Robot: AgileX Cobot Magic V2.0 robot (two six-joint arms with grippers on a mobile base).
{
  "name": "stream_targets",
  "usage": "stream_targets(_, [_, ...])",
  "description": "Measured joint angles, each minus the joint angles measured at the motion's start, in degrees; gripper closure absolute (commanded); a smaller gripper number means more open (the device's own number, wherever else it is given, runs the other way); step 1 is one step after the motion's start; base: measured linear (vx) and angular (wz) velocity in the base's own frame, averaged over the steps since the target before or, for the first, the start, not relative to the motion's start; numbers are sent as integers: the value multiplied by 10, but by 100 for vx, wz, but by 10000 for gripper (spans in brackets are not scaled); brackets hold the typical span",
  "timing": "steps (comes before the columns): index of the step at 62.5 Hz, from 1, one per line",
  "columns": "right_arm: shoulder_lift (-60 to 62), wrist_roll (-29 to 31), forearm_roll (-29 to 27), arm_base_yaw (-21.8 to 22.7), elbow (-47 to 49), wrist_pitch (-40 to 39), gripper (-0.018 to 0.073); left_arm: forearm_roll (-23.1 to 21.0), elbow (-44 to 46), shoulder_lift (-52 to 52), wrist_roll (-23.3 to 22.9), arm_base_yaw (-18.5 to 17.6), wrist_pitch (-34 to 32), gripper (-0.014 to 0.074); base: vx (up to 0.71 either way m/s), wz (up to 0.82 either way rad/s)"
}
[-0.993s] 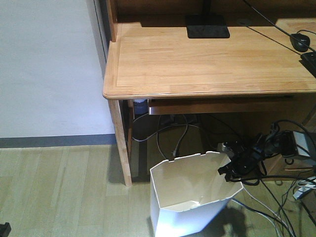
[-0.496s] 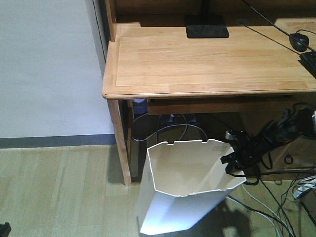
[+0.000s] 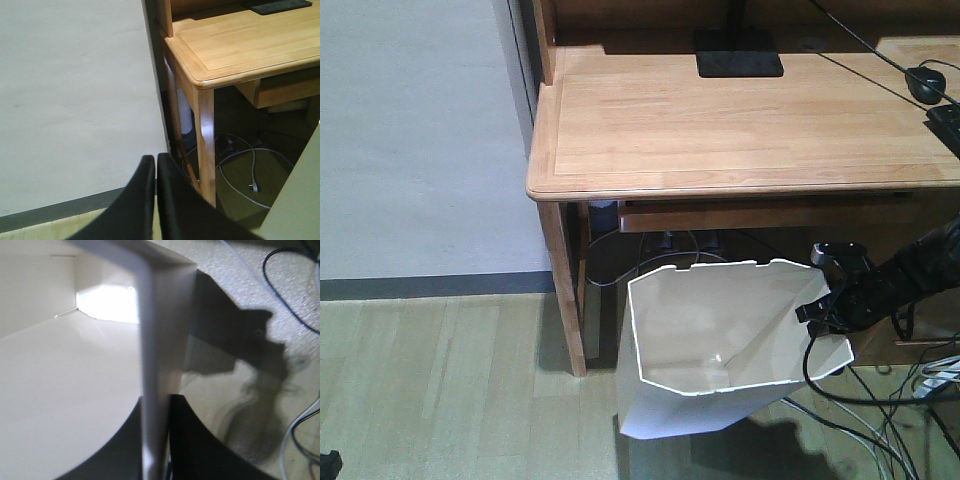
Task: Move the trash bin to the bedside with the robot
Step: 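Lift the white bin with the right gripper and pull it out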
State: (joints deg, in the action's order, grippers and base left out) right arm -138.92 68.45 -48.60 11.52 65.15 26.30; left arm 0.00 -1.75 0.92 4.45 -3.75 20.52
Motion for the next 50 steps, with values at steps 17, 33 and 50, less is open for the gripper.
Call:
stream_targets(17, [33, 25, 5, -2, -52, 12, 561, 0, 0, 0, 0, 0, 0, 603, 0, 0])
stream_targets(33, [33, 33, 19, -2, -53, -1, 561, 0, 0, 0, 0, 0, 0, 603, 0, 0])
stream_targets(50, [33, 30, 2, -2, -53, -8, 559, 0, 0, 0, 0, 0, 0, 603, 0, 0])
